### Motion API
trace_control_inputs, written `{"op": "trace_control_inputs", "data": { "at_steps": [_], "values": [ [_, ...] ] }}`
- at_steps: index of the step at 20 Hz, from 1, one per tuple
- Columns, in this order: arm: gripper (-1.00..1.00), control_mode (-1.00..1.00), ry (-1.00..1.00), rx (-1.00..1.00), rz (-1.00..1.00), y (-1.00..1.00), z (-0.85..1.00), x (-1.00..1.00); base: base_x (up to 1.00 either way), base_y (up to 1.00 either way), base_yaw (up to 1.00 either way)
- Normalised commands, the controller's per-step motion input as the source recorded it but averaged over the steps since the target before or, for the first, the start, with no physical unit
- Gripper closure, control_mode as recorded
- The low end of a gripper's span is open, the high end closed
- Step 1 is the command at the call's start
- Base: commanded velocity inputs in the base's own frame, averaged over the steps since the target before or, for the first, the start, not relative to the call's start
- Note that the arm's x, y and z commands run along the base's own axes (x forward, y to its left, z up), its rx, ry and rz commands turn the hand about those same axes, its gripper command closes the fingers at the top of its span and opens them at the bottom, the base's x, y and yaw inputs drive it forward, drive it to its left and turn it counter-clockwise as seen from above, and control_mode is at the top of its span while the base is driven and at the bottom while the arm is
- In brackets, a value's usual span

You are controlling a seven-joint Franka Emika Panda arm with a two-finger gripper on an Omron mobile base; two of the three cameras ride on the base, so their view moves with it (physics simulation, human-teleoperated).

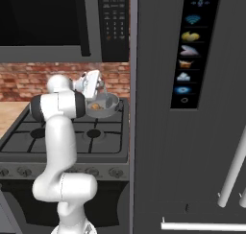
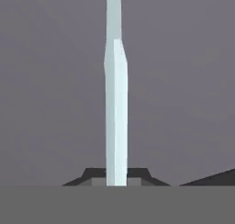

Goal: Put the onion and garlic in the pot. Retrieve the spatula and lightly stir the vegetables in the pot.

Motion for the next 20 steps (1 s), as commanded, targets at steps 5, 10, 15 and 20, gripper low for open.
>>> {"op": "trace_control_inputs", "data": {
  "at_steps": [5,10,15,20],
  "values": [
    [1.00,-1.00,0.01,0.02,0.00,0.00,-0.41,0.12,0.00,0.00,0.00],
    [1.00,-1.00,0.00,0.00,-0.01,0.00,-0.07,0.11,0.00,0.00,0.00],
    [1.00,-1.00,0.00,0.00,-0.01,0.00,0.00,0.09,0.00,0.00,0.00],
    [1.00,-1.00,-0.05,0.00,-0.10,0.00,-0.01,0.51,0.00,0.00,0.00]
  ]
}}
